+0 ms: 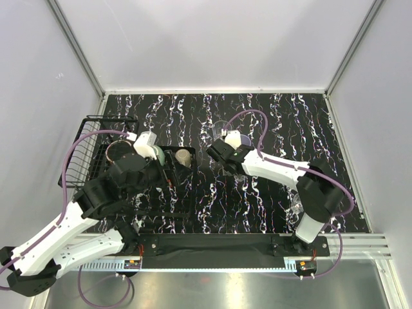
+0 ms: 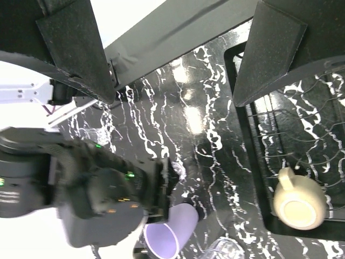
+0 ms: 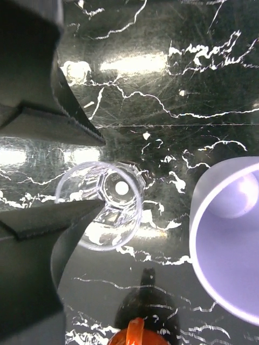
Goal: Load the cups into the dish rack
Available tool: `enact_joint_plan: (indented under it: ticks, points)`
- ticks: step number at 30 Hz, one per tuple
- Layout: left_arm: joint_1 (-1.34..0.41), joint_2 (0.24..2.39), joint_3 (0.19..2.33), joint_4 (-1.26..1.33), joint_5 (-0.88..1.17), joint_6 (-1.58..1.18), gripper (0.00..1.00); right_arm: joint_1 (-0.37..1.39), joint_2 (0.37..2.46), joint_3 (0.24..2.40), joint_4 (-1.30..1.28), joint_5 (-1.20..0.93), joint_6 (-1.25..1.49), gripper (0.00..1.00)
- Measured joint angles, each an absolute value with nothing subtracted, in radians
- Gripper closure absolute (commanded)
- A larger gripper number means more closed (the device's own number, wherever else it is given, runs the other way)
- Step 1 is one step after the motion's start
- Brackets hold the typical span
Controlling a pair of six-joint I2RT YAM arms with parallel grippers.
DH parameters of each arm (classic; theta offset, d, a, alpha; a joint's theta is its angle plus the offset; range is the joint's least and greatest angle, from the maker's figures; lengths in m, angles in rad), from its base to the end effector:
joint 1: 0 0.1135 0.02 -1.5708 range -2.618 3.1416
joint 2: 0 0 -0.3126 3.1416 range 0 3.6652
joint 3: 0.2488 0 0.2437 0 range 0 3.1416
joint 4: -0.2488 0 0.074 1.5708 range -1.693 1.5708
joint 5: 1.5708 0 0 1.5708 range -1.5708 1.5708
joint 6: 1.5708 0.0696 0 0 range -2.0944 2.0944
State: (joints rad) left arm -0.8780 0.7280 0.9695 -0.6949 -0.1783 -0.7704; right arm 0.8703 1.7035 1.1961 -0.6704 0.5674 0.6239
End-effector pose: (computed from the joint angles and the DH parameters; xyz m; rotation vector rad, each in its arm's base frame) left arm 0.0924 -0.0919 0.3738 -0.0043 2.1261 -0.8452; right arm 0.2528 0.2418 0.2385 -0.1612 2.4687 -0.1942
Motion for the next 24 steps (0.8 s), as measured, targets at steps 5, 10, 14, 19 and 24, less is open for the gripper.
enact_joint_plan:
  ticks: [5,10,14,19,24]
  points:
    - [-0.878,0.728,0.970,-0.677,-0.141,-0.767,0.01,0.865,1.737,1.196,-0.653,0.545,0.617,0.70]
    - [-0.878,0.733,0.976,-0.680,-0.132,-0.768,0.01,0.862,1.737,1.195,-0.645,0.530,0.623,1.00]
    - [-0.878,0.735,0.983,-0.680,-0.143,-0.778,0.01,0.861,1.699,1.192,-0.655,0.512,0.635,1.00]
    - [-0.878,0.713,0.984,-0.654,-0.178,-0.795,0.01,0.859,1.508,1.192,-0.682,0.445,0.640,1.00]
    - [-0.878,0.661,0.972,-0.524,-0.181,-0.786,0.01,0.848,1.194,1.208,-0.653,0.326,0.644,1.00]
